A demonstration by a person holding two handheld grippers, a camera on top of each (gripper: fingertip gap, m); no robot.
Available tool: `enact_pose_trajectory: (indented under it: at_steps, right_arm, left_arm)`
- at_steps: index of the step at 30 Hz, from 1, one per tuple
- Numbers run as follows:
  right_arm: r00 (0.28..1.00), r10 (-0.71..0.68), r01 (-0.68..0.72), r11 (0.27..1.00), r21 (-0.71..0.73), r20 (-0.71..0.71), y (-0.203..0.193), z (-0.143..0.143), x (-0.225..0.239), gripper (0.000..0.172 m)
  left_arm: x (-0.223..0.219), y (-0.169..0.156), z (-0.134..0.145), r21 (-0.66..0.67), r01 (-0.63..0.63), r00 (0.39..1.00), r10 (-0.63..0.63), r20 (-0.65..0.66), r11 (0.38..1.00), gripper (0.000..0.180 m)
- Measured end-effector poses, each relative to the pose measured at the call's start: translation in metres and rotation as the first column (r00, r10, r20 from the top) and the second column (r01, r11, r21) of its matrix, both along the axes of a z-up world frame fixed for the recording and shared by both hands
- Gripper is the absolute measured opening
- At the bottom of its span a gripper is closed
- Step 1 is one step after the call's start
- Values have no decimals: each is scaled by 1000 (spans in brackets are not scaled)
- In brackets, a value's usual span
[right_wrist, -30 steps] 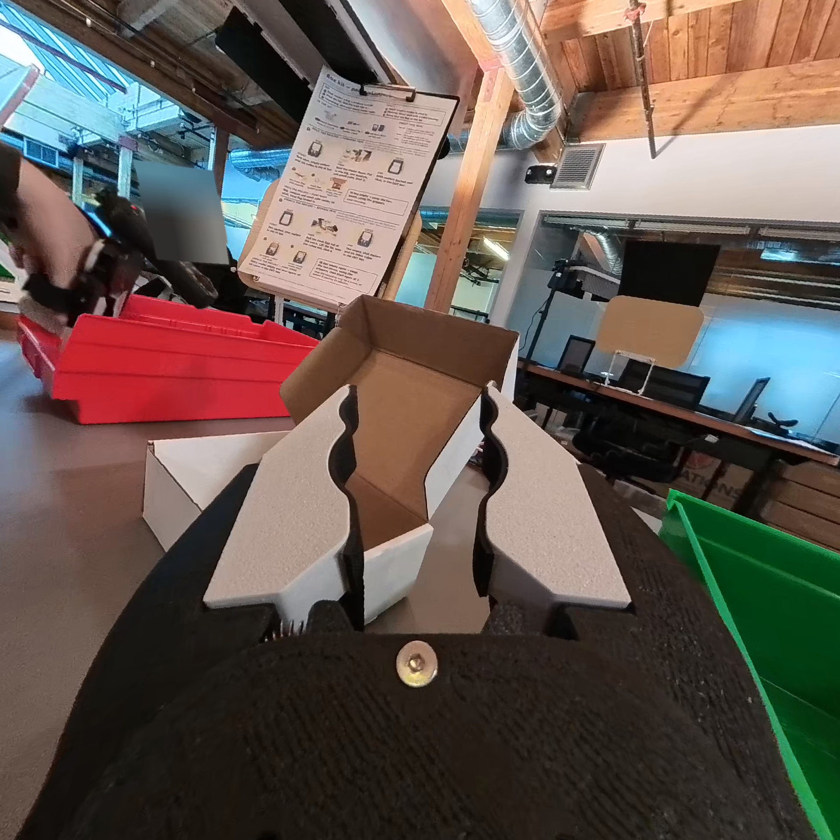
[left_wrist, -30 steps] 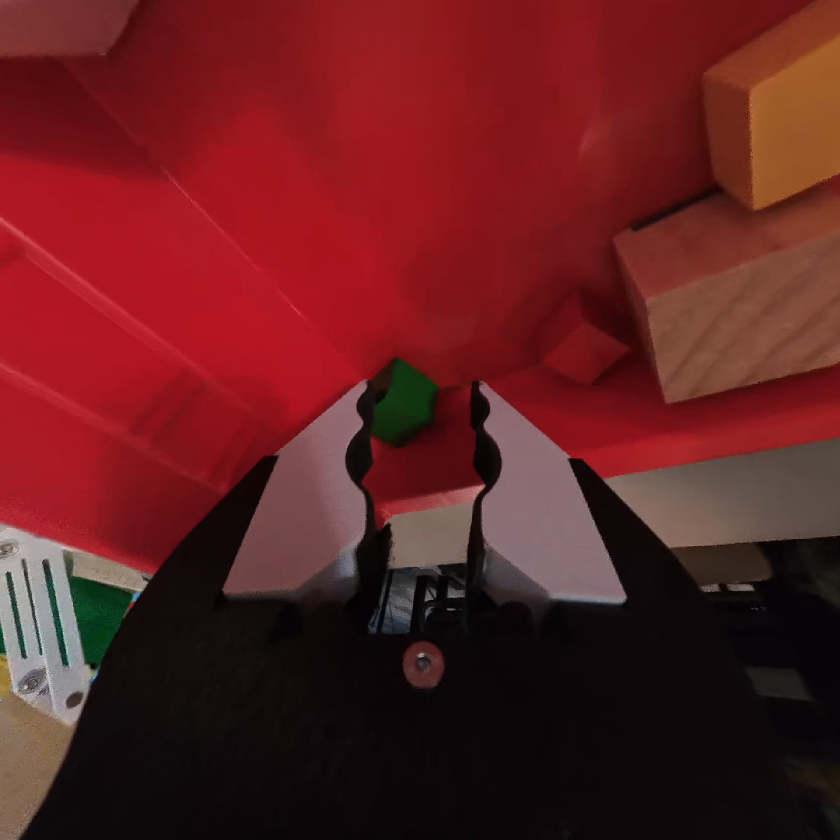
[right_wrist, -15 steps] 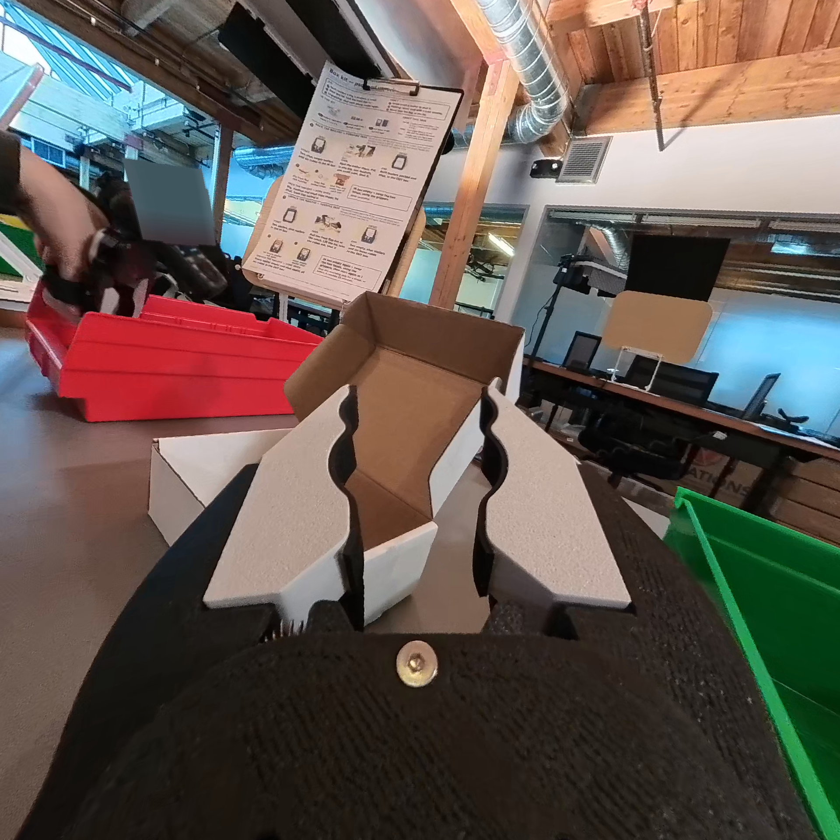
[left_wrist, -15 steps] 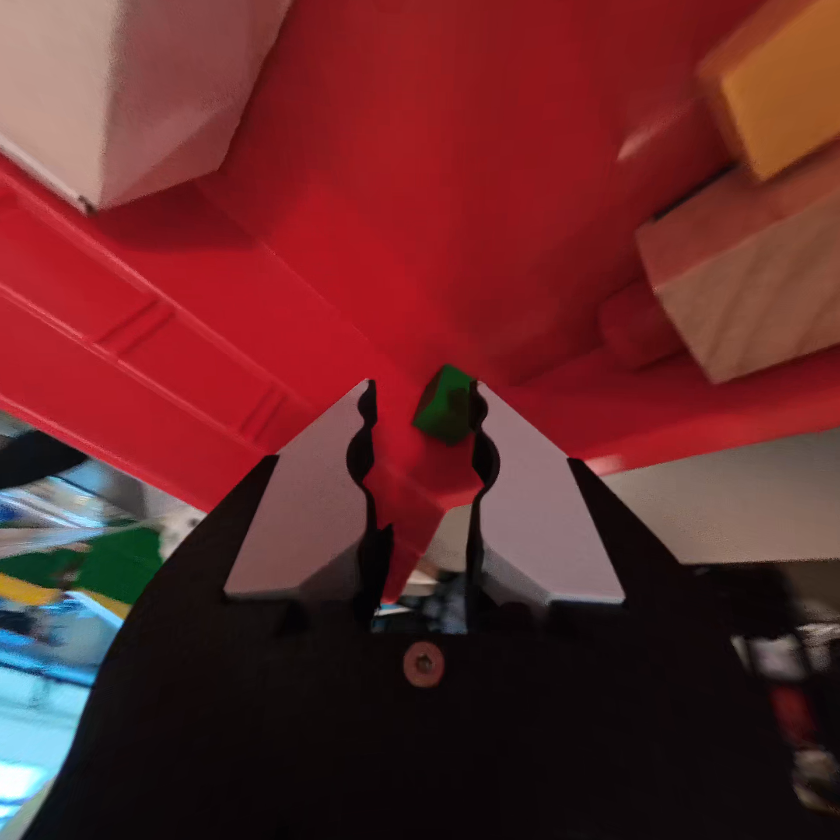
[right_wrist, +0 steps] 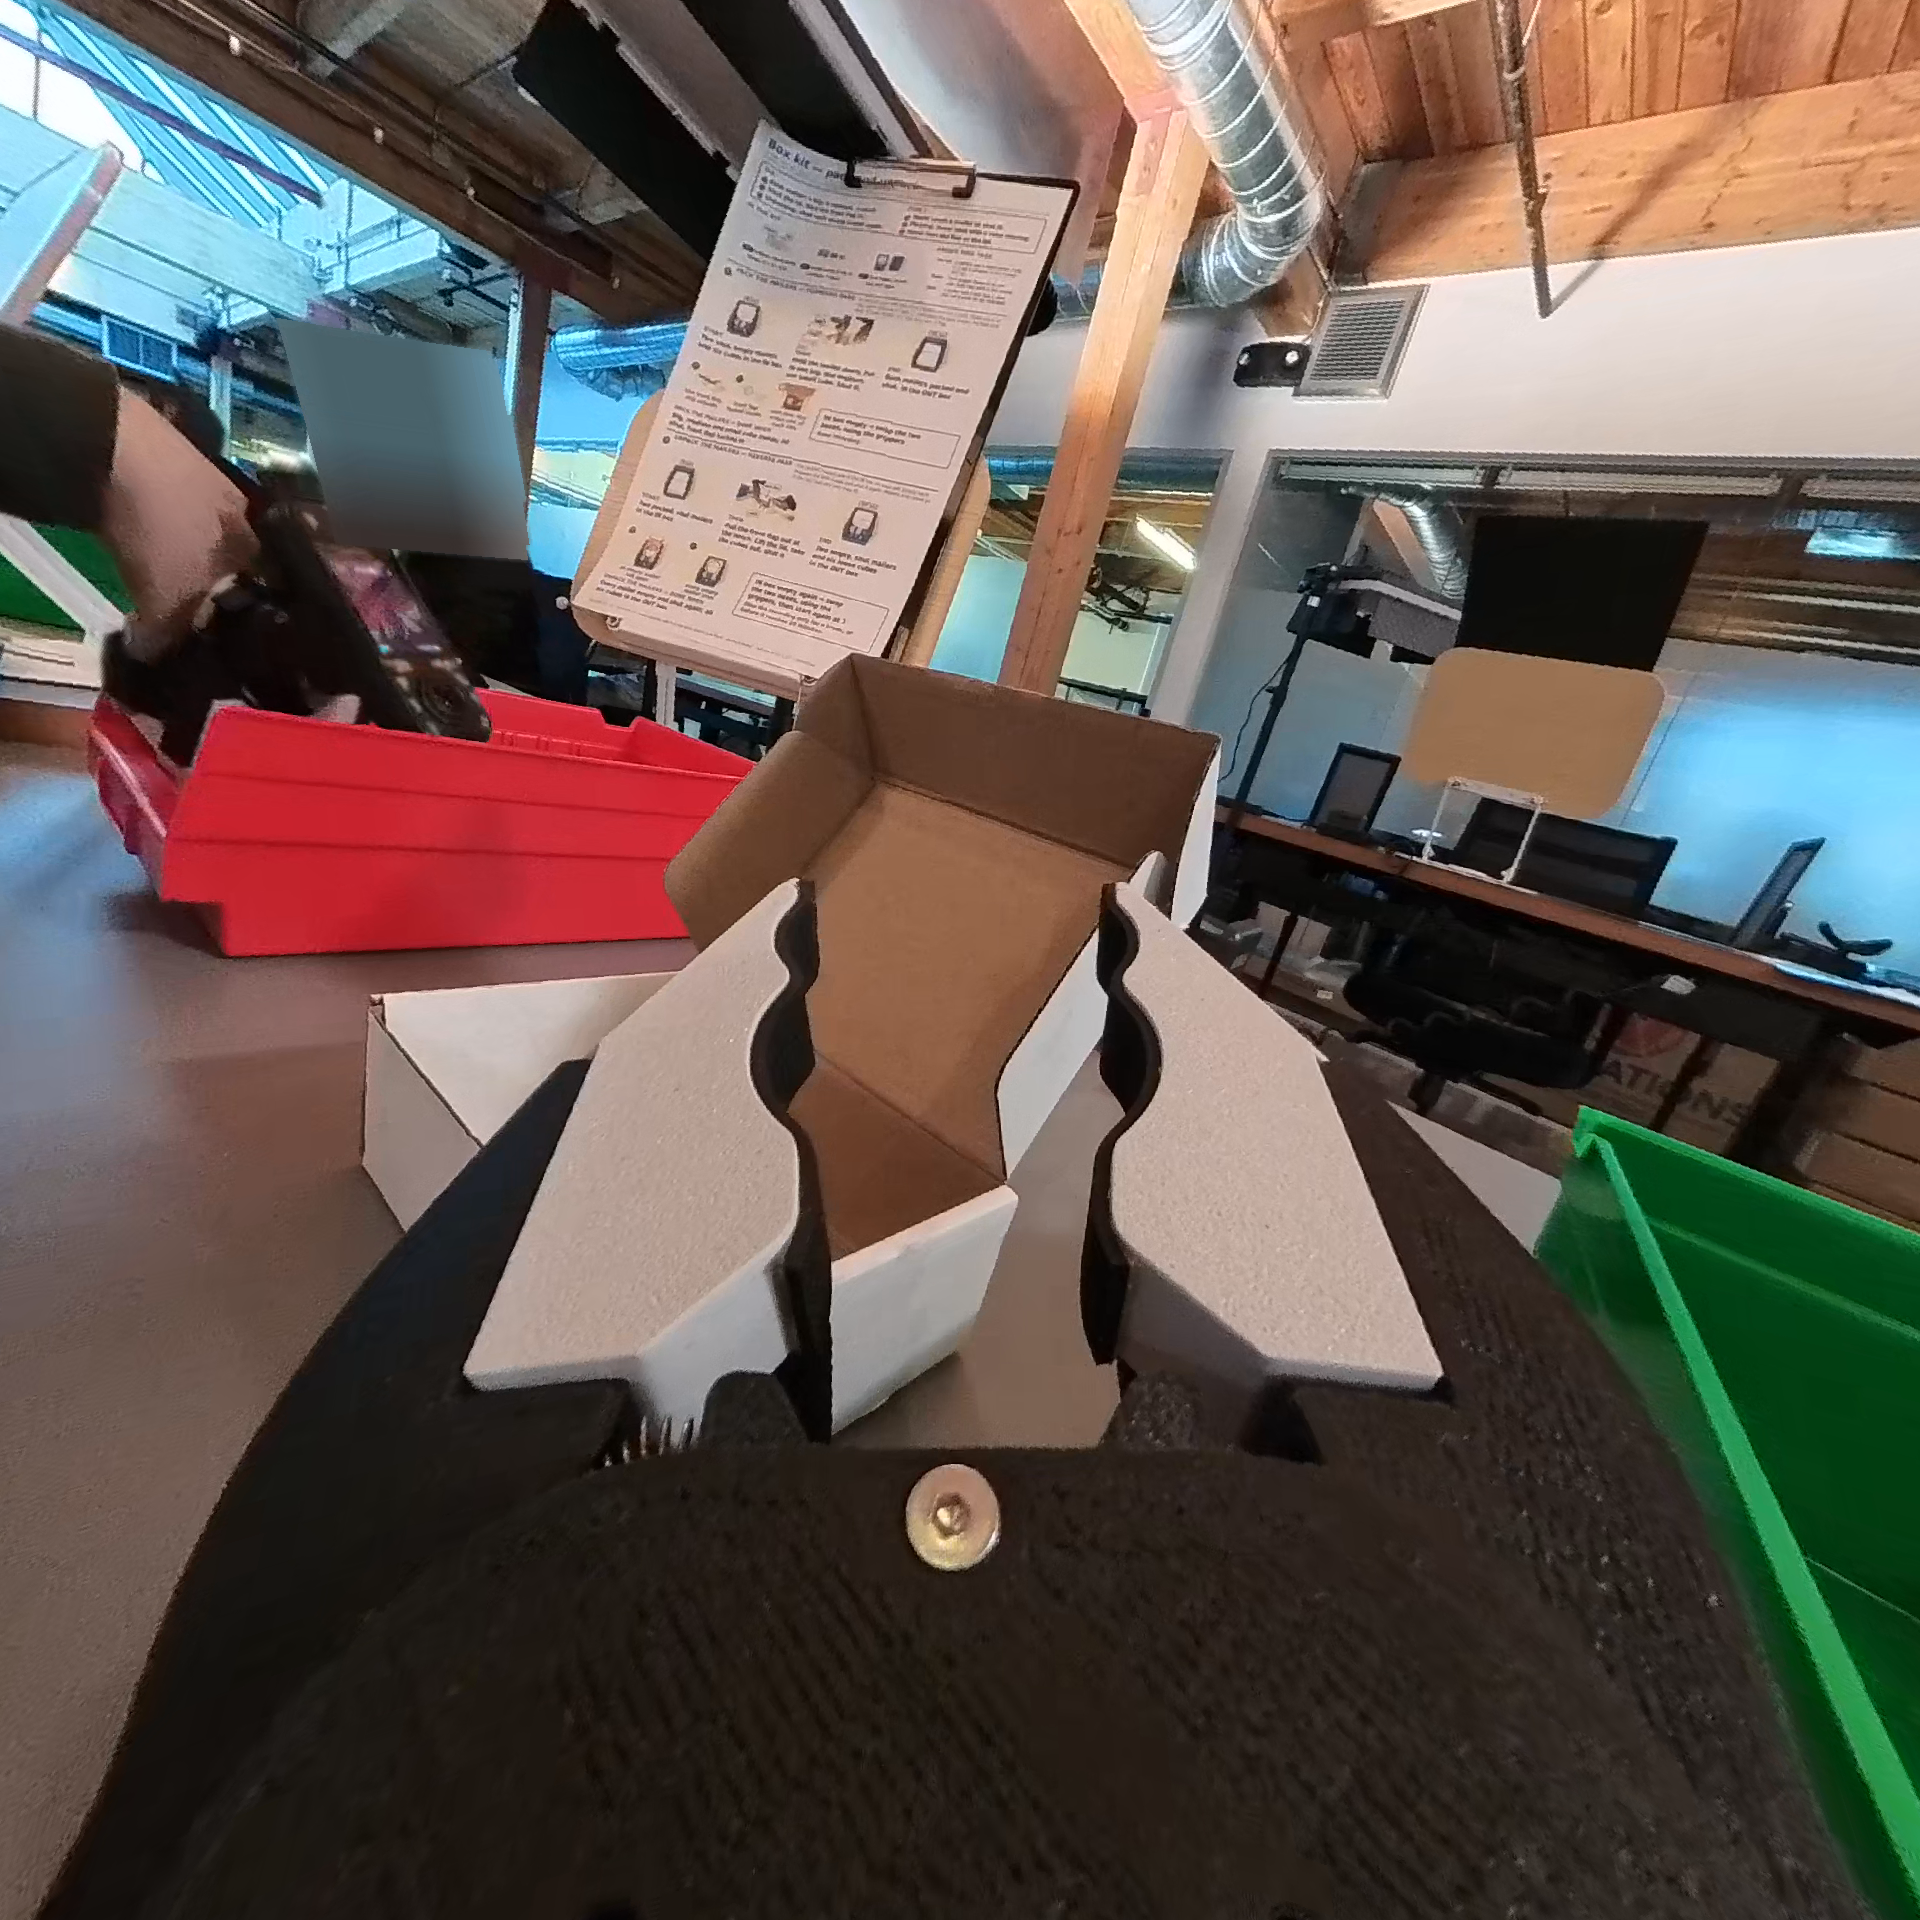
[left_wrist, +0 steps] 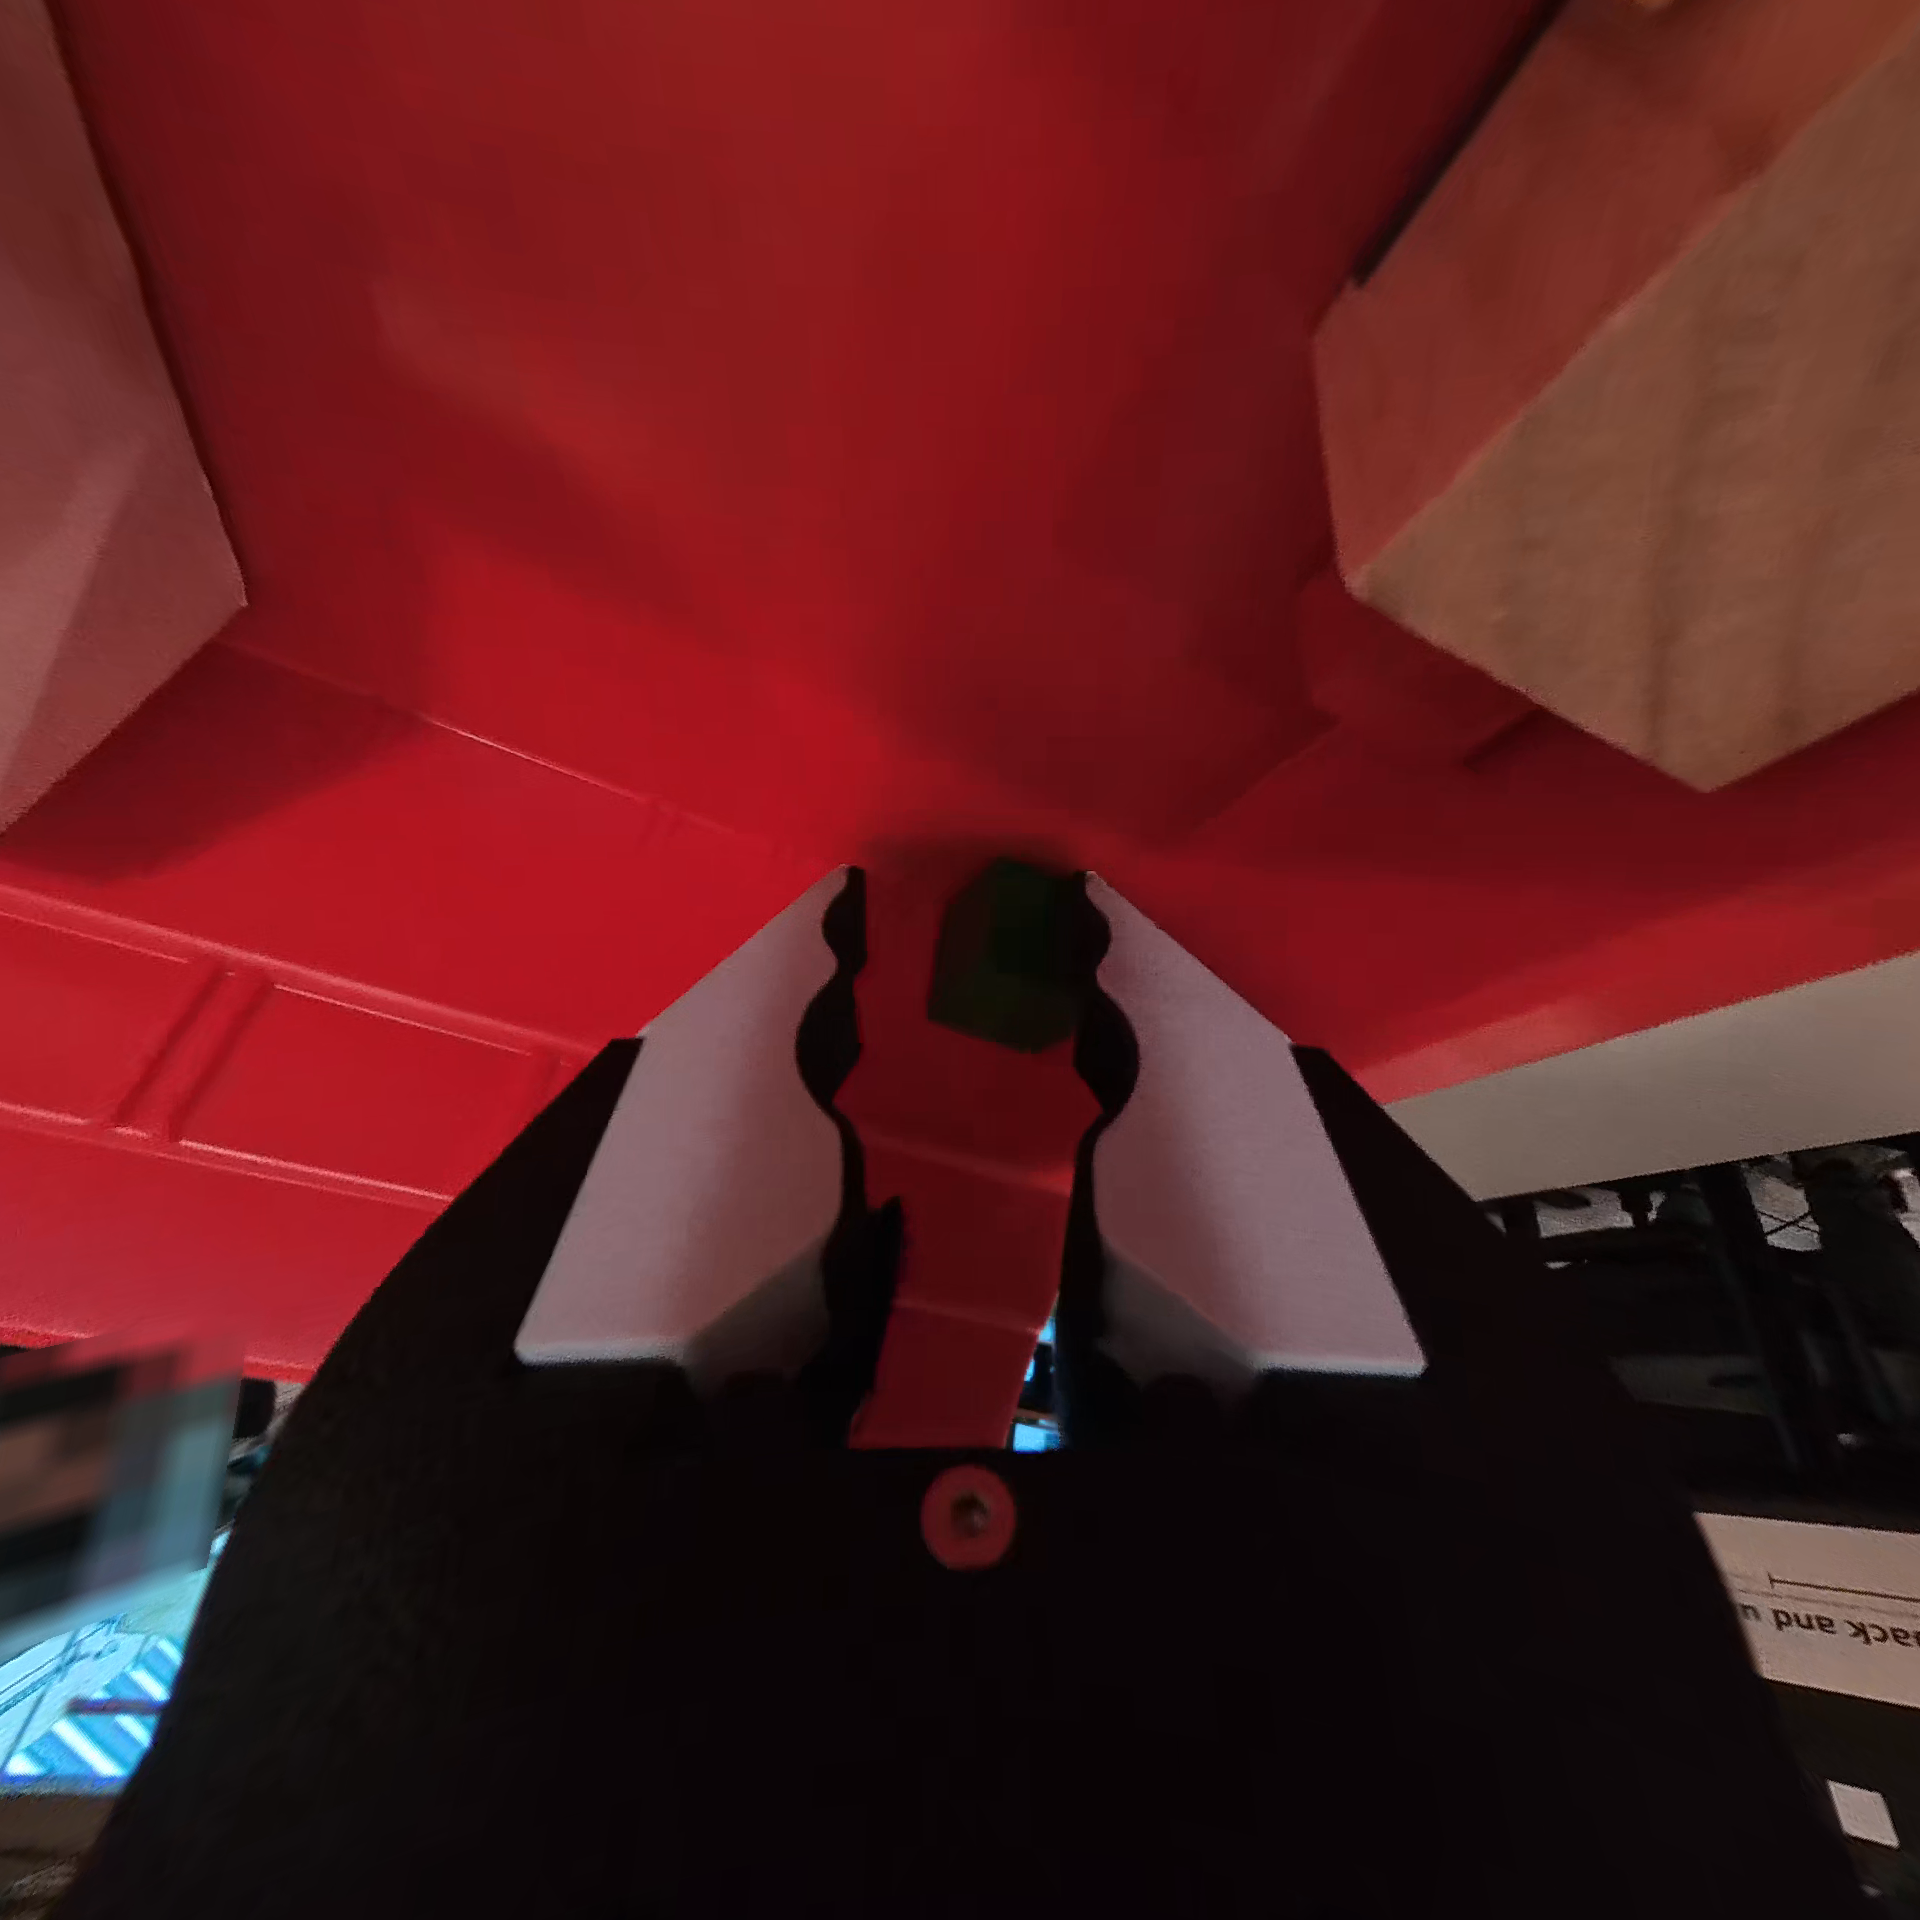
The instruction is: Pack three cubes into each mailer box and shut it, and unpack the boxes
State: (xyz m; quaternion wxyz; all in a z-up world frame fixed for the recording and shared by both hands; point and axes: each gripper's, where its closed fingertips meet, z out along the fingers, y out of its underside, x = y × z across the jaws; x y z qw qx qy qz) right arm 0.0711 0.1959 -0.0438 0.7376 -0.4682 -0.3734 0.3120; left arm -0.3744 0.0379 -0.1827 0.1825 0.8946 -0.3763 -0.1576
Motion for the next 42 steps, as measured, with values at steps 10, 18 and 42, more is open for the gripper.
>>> enact_pose_trajectory:
  at_steps: [10, 18, 42]
  right_arm:
    - [1000, 6, -6, 1000, -3, 3, -1, -1, -1, 53]
    - [1000, 16, -16, 1000, -1, 7, -2, -1, -3, 53]
    - [999, 36, -36, 999, -13, 1, -5, -1, -5, 53]
  left_arm:
    - [-1, 37, 15, 183, 82, 997, -82, -6, 980, 36]
    - [-8, 16, 26, 67, 67, 997, -68, 23, 996, 46]
    - [42, 63, 26, 358, 7, 963, -103, 250, 934, 66]
